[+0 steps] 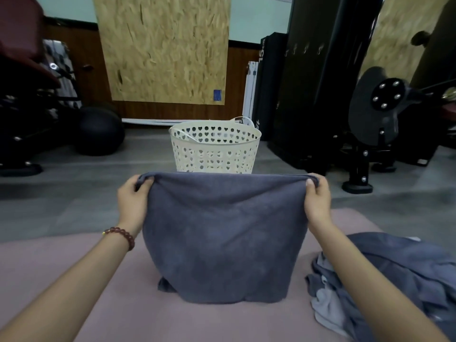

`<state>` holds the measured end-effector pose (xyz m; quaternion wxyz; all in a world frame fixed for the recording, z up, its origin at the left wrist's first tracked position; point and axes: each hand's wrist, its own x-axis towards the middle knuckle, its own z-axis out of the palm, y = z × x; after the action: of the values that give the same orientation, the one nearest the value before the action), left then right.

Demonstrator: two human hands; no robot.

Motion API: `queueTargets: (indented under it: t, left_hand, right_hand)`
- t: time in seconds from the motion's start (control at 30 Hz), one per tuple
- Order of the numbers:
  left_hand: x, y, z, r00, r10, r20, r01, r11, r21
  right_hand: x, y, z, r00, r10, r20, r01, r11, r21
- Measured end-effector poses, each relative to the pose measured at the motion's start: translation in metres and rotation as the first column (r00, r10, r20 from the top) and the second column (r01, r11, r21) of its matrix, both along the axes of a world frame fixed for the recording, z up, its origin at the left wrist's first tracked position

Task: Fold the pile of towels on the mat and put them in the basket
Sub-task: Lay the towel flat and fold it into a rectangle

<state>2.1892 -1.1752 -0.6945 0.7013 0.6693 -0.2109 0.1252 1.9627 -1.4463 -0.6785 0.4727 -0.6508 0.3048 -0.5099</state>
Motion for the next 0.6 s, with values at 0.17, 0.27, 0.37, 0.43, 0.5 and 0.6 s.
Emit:
queueTargets:
  t: [0.17,0.27,0.37,0.43,0.5,0.6]
  left_hand:
    - [0.0,-0.001,-0.002,1.0,-0.022,-0.008,0.021,0.999,-0.031]
    - [0.003,0.0,-0.007,1.0,-0.028,0.0,0.028,0.999,-0.039]
    - [0.003,0.001,-0.012,0.999,-0.037,0.003,0.037,0.999,-0.03]
    - [0.004,0.002,-0.017,0.999,-0.037,0.005,0.037,0.999,-0.024]
    - [0.007,0.003,-0.024,0.999,-0.031,-0.031,0.03,0.999,-0.043]
    - [0.006,0.003,-0.027,0.996,-0.044,-0.079,0.037,0.995,-0.097]
  right_hand:
    - [-0.003,0.005,-0.003,0.996,0.084,-0.026,-0.088,0.977,-0.193]
    - [-0.009,0.003,-0.011,0.967,0.185,-0.174,-0.23,0.927,-0.295]
    - [-0.011,0.001,-0.019,0.953,0.178,-0.245,-0.252,0.915,-0.316]
    - [-0.012,0.001,-0.024,0.968,0.116,-0.223,-0.187,0.926,-0.328]
    - [-0.014,0.001,-0.029,0.984,0.053,-0.17,-0.105,0.944,-0.313]
    - [-0.017,0.002,-0.034,0.992,-0.04,-0.12,0.006,0.963,-0.271]
